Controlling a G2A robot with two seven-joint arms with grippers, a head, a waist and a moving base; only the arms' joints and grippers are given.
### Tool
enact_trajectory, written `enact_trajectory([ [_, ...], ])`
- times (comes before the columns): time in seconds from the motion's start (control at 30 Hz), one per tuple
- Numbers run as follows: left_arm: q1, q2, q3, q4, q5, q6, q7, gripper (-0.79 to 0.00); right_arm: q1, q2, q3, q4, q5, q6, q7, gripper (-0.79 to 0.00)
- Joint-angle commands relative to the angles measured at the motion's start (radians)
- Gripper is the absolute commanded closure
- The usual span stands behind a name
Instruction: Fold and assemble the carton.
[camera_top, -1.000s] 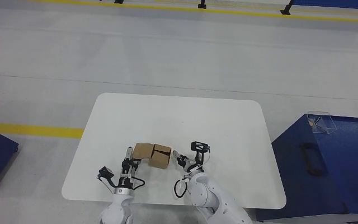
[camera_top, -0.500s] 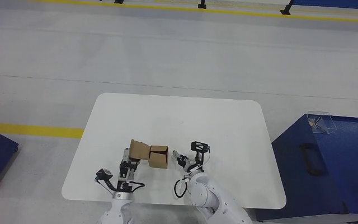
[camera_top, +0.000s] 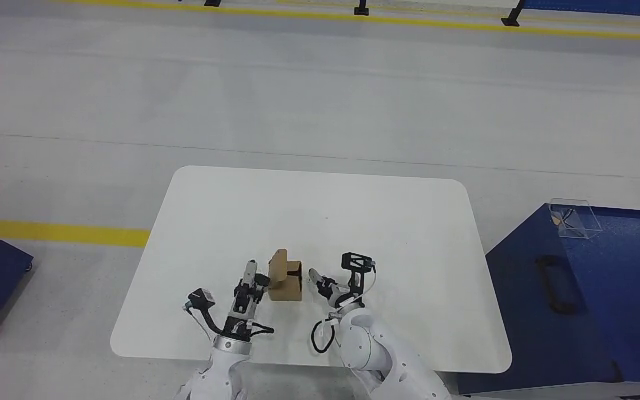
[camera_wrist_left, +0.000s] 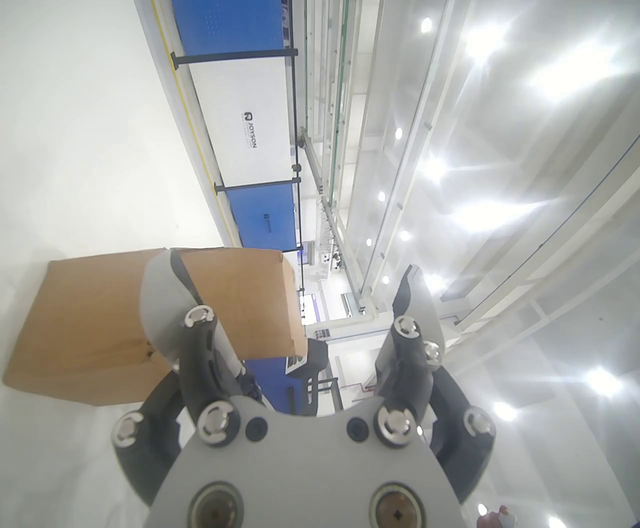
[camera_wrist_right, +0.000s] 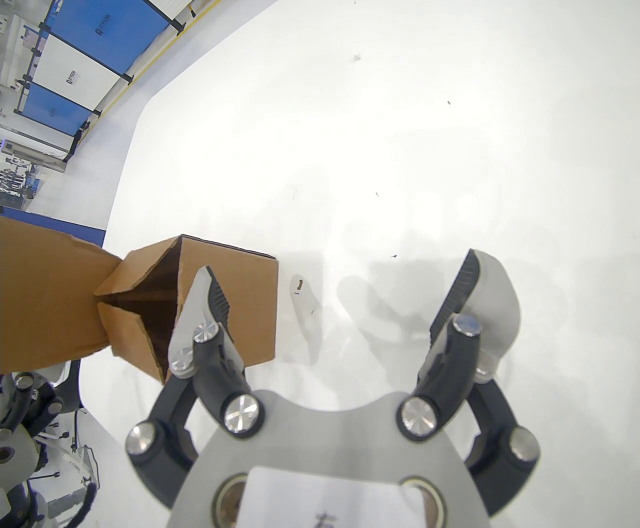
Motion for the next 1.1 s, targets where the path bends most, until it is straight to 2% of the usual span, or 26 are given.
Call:
enact_trajectory([
  [0.0,0.004,-0.001,0.007,-0.017,0.038,0.037,-0.005,-0.714,0.000,0.000,0.000,0.000,0.000,0.000,0.000,-0.785],
  [0.13,0.003,-0.003,0.019,-0.040,0.090,0.115,-0.032,-0.742,0.000,0.000,0.000,0.000,0.000,0.000,0.000,-0.785],
  [0.2,0.005,-0.003,0.018,-0.049,0.132,0.143,-0.032,-0.785,0.000,0.000,0.000,0.000,0.000,0.000,0.000,-0.785],
  [0.37,0.041,-0.006,0.011,-0.091,0.155,0.136,0.027,-0.785,0.000,0.000,0.000,0.000,0.000,0.000,0.000,-0.785],
  [0.57,0.107,0.001,-0.051,-0.157,0.113,0.113,0.038,-0.785,-0.007,0.001,0.021,-0.008,0.022,-0.015,-0.004,-0.785],
  [0.77,0.111,0.001,-0.054,-0.160,0.104,0.114,0.040,-0.785,-0.059,0.006,0.114,-0.083,0.100,-0.051,-0.082,-0.785],
  [0.93,0.111,0.001,-0.054,-0.160,0.104,0.114,0.040,-0.785,-0.075,0.009,0.131,-0.102,0.126,-0.081,-0.066,-0.785],
  [1.0,0.097,0.005,-0.071,-0.169,0.156,0.180,0.018,-0.785,-0.075,0.009,0.131,-0.102,0.126,-0.081,-0.066,-0.785],
  [1.07,0.068,0.010,-0.085,-0.206,0.232,0.341,-0.047,-0.785,-0.079,0.010,0.131,-0.103,0.103,-0.085,-0.055,-0.785],
])
